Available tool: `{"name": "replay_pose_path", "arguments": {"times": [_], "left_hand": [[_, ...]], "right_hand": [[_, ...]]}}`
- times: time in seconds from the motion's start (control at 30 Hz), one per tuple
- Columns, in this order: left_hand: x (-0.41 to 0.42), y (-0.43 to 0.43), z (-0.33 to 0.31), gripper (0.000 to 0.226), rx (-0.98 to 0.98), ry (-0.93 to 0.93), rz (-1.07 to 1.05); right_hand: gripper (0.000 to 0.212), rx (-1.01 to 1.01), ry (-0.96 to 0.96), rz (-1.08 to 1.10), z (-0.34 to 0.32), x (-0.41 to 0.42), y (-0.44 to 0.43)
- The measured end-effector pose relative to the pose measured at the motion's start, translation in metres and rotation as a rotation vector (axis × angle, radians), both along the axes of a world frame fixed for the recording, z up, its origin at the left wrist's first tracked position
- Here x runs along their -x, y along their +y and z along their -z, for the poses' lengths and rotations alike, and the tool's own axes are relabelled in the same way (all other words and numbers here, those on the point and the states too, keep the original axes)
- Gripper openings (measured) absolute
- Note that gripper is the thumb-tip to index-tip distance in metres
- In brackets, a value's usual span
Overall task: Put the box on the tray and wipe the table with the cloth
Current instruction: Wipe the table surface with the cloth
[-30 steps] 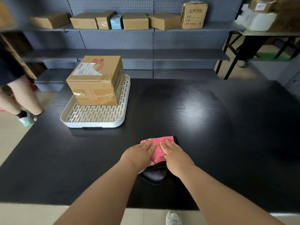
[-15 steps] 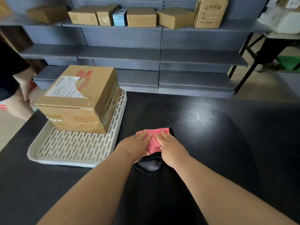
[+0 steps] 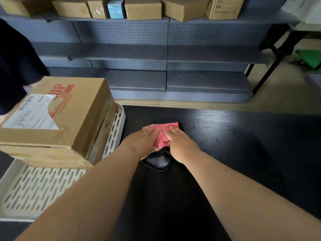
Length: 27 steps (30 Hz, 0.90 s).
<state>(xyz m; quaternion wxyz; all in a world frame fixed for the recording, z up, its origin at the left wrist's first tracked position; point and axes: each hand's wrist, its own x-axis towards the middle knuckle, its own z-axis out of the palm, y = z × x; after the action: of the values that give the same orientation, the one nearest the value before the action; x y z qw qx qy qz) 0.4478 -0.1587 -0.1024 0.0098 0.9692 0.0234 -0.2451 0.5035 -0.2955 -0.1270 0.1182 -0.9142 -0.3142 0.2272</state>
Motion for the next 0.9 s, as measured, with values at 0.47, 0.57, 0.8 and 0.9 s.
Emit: {"name": "replay_pose_path", "arguments": {"times": [0.47, 0.57, 0.8, 0.9], "left_hand": [[-0.032, 0.005, 0.003, 0.071, 0.025, -0.042, 0.053], [-0.037, -0.007, 0.004, 0.070, 0.029, -0.043, 0.041], [-0.057, -0.064, 0.005, 0.068, 0.069, -0.063, 0.056], [-0.067, -0.095, 0.007, 0.068, 0.093, -0.083, 0.078]], "right_hand": [[0.057, -0.030, 0.013, 0.081, 0.005, -0.028, 0.001], [0.057, -0.028, 0.005, 0.075, 0.005, -0.034, -0.011], [0.056, -0.022, -0.008, 0.136, 0.005, -0.051, -0.067], [0.056, -0.016, -0.024, 0.174, 0.008, -0.060, -0.099]]}}
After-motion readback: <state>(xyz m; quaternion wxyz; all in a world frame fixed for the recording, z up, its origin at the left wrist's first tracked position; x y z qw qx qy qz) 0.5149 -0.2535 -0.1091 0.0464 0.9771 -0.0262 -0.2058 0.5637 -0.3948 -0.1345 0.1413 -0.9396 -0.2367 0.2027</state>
